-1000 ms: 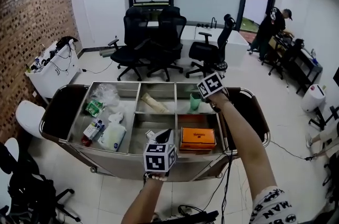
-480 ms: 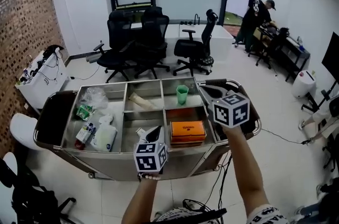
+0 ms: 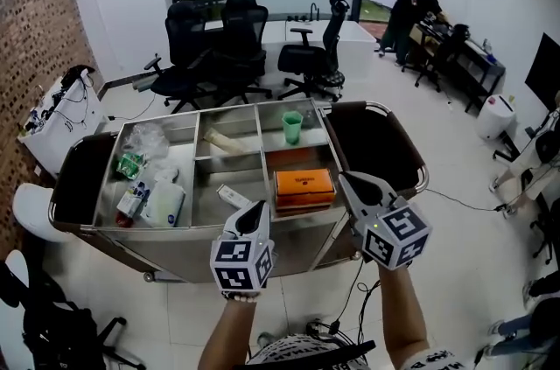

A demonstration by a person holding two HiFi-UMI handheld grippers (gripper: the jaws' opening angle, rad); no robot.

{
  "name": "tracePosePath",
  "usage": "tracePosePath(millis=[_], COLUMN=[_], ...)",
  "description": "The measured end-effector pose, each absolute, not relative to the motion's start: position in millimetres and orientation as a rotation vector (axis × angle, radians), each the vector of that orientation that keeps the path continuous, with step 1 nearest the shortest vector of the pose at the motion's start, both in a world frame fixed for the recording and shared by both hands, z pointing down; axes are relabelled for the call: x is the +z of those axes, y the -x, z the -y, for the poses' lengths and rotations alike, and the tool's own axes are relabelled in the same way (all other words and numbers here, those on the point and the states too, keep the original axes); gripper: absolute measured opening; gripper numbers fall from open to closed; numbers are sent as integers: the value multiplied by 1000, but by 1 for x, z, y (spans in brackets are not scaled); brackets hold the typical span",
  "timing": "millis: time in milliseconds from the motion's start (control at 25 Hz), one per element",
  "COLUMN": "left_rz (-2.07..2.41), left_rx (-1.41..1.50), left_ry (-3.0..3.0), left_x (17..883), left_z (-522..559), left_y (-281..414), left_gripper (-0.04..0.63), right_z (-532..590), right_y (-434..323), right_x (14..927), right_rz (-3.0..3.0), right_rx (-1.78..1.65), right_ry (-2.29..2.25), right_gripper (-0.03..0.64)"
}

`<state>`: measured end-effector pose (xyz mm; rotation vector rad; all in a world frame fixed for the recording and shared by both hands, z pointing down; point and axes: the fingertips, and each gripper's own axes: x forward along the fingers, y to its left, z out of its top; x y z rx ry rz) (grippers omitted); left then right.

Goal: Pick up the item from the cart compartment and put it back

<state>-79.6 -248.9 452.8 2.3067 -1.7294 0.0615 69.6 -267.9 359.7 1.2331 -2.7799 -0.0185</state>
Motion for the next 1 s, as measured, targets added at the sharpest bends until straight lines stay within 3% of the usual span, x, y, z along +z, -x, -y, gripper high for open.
tracePosePath(millis=[440,1000], left_rz=[1755,1721], left_rx=[95,71], left_ry=[-2307,-2300], left_x=[470,482], left_z=[183,161], left_y=[79,63], left_gripper=[2,2], right_z=[178,155], right_y=[-64,-69], right_x=[417,450], right_rz=[2821,2793], right_rx=[163,258], right_ry=[-1203,-1226], right_gripper=[0,0])
